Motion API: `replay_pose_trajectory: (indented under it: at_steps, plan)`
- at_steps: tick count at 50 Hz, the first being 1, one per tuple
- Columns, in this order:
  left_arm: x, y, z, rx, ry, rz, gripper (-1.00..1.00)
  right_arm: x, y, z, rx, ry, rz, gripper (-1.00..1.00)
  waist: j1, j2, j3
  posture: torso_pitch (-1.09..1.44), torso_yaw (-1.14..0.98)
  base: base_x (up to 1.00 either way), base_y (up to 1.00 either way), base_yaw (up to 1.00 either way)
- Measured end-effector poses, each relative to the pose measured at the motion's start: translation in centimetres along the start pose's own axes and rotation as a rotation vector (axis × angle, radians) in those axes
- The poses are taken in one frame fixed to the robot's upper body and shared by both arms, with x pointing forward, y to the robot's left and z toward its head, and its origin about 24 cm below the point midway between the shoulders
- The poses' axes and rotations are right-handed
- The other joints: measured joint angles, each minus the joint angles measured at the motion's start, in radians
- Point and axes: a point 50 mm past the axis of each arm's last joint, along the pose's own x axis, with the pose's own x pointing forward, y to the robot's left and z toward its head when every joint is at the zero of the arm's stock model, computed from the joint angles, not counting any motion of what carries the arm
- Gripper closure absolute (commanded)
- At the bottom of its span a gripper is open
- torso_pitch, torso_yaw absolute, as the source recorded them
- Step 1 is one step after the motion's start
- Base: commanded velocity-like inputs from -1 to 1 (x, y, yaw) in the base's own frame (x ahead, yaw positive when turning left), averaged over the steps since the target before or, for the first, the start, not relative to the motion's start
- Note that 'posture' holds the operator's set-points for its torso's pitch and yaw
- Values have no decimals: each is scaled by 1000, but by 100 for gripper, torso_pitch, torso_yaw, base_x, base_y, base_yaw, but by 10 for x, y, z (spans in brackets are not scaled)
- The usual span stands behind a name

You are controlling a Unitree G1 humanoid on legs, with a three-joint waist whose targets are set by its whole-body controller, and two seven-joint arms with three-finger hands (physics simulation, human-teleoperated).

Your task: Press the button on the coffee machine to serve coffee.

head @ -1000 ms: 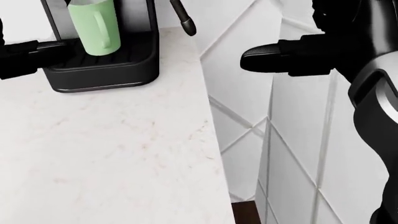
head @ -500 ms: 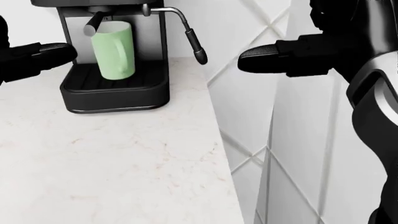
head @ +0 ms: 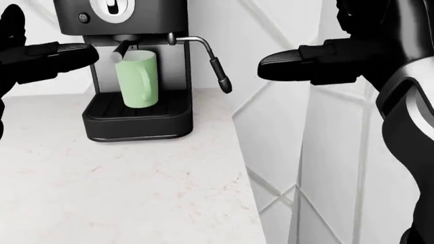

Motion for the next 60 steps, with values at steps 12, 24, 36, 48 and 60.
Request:
replay_pose_trajectory:
  at_steps: [12, 24, 36, 48, 60]
  plan:
    - [0, -6, 3, -3, -3, -19, -100, -1, 0, 1, 0, -3, 1, -100, 8, 0, -8, -56, 0, 0, 0, 0]
    - [2, -13, 1, 0, 7, -48, -100, 0, 0, 0, 1, 4, 0, -100, 7, -6, -29, -66, 0, 0, 0, 0]
    - [2, -17, 1, -15, 7, -63, -100, 0, -1, 2, 1, -3, -2, -100, 8, -7, -48, -68, 0, 0, 0, 0]
    - [-13, -26, 5, -32, 20, -126, -100, -1, -1, 2, 1, -4, -2, -100, 12, -3, -50, -68, 0, 0, 0, 0]
    - [-34, -34, 7, -34, 47, -162, -100, 0, -2, 2, 2, -2, -5, -100, 15, -2, -51, -68, 0, 0, 0, 0]
